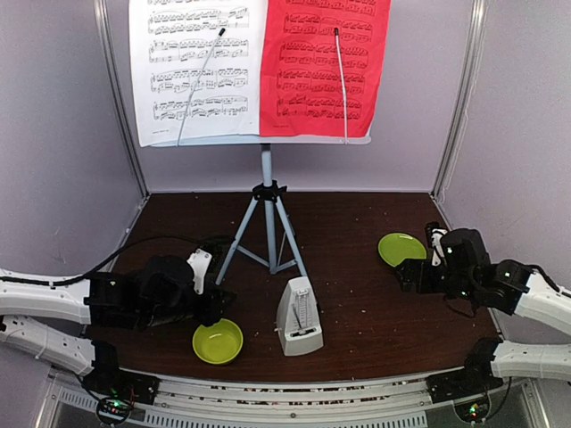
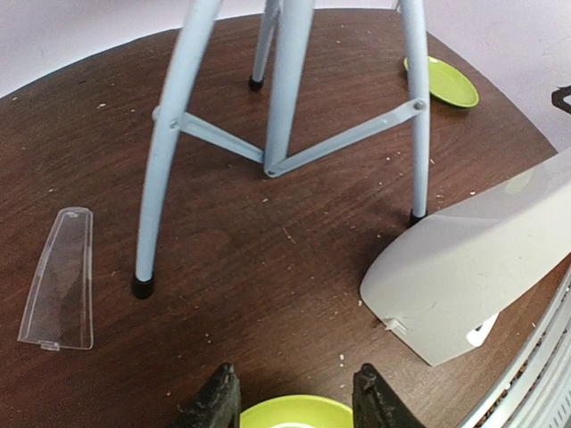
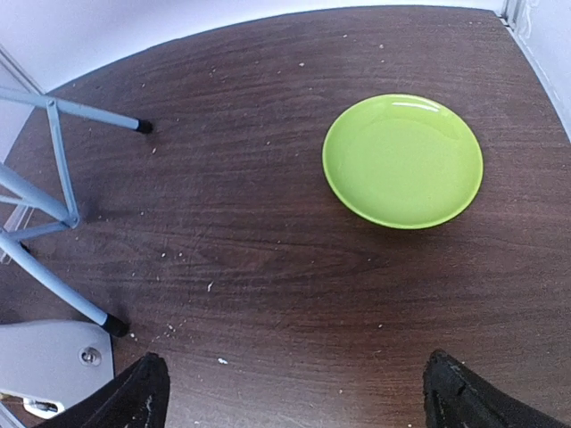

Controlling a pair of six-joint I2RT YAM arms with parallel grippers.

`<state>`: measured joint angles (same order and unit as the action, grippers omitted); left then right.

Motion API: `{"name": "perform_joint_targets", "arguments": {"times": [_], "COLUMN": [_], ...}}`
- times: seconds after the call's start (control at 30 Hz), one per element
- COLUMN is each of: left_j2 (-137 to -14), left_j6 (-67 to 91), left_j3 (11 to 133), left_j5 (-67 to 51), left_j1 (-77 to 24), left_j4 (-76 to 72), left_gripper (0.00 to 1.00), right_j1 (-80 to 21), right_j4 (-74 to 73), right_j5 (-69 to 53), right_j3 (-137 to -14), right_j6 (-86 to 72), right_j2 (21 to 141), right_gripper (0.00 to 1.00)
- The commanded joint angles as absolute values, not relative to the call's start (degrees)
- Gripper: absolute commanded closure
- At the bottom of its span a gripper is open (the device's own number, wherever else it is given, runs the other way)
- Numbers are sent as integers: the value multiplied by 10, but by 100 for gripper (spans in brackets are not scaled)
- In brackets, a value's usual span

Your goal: Set up the instrument practice props

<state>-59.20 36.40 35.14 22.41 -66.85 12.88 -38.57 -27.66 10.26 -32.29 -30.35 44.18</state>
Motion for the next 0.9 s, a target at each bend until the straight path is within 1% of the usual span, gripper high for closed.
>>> {"name": "perform_joint_targets", "arguments": {"times": [0.0, 0.1, 0.2, 0.33, 0.43, 0.57, 0.6, 0.8, 0.87], "left_j2": [-533, -475, -420, -369, -367, -411, -426, -522, -539], "left_j6": [380, 381, 372, 345, 318, 291, 289, 309, 321], "left_j3": [334, 334, 339, 377, 427, 511, 532, 630, 651], "left_j5": [268, 285, 284, 295, 299, 281, 277, 234, 205], "left_j1": [-650, -626, -581, -543, -534, -531, -530, -506, -480], "left_j4": [167, 211, 247, 298, 337, 391, 402, 450, 455], "left_gripper": [54, 53, 52, 51, 48, 41, 39, 3, 2], "right_j1": [-337, -312, -284, -258, -252, -251, -252, -252, -252], "right_j4": [-283, -289, -293, -293, -282, -263, -261, -237, -236], "right_j5": [37, 18, 0, -19, -39, -75, -82, -105, -105], "right_j3": [-344, -385, -429, -490, -521, -544, -548, -539, -534], "right_j6": [-306, -286, -264, -253, -240, -230, -230, -227, -226], "right_j2": [436, 454, 475, 494, 495, 487, 483, 453, 445], "right_gripper": [0, 0, 0, 0, 0, 0, 0, 0, 0]}}
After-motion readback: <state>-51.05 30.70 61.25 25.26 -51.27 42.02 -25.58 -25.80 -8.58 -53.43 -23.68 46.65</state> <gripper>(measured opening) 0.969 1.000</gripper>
